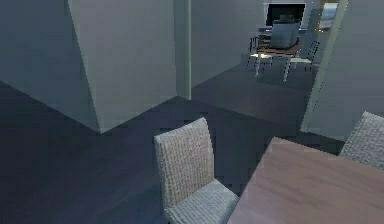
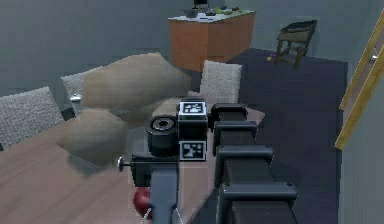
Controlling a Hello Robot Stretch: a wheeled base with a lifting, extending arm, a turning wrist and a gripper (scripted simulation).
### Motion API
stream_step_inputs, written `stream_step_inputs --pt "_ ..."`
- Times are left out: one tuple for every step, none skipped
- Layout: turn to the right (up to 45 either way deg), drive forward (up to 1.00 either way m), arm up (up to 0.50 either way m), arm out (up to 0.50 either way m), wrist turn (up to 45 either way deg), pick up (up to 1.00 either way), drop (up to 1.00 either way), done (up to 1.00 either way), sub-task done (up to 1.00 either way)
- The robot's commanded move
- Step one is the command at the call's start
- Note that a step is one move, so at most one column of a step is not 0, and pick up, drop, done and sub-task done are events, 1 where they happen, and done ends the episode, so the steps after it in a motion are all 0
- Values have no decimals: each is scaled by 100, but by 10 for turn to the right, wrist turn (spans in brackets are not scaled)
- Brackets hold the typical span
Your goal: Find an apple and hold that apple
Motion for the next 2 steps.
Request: stream_step_inputs --pt "0 0 0 0 450 0 0 0 0" --pt "0 0 0 0 450 0 0 0 0"
